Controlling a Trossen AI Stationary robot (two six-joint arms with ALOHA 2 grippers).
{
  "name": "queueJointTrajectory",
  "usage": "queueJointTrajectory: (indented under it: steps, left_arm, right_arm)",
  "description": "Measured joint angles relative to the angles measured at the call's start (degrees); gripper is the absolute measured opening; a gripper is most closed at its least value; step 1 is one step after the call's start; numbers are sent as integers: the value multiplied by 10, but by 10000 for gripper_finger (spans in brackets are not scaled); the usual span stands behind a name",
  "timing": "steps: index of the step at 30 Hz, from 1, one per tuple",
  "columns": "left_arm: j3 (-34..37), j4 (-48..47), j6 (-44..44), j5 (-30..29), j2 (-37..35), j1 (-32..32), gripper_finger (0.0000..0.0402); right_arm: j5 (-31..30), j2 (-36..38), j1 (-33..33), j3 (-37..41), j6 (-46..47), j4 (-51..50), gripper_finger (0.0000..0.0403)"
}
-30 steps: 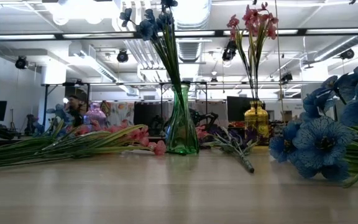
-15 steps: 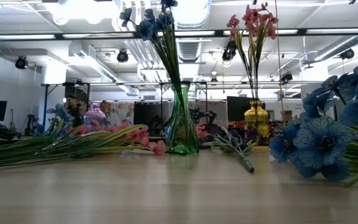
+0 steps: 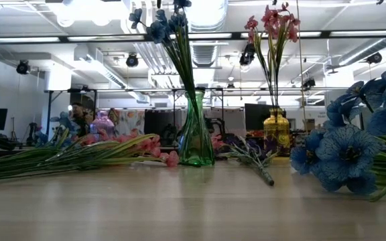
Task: Sort flowers into vase by color
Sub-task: Put the right violet flowers into the violet vase
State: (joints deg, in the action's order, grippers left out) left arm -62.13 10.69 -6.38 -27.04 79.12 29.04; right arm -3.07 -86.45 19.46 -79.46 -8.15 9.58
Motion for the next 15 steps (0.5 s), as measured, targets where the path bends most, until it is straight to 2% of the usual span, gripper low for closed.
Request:
queueJointTrajectory:
  steps: [4,8,11,15]
  left_arm:
    - [0,-2,1,0,-1,-4,105]
    - [0,-8,1,1,-1,-4,48]
    - [0,-19,3,0,-2,-4,9]
    - [0,-32,10,-13,-7,-4,5]
  right_arm:
    - [-2,-8,-1,0,3,0,27]
    - [-1,-9,-8,0,21,-2,36]
    - [-2,-7,-8,0,24,-12,60]
    - [-2,2,-9,0,51,-25,111]
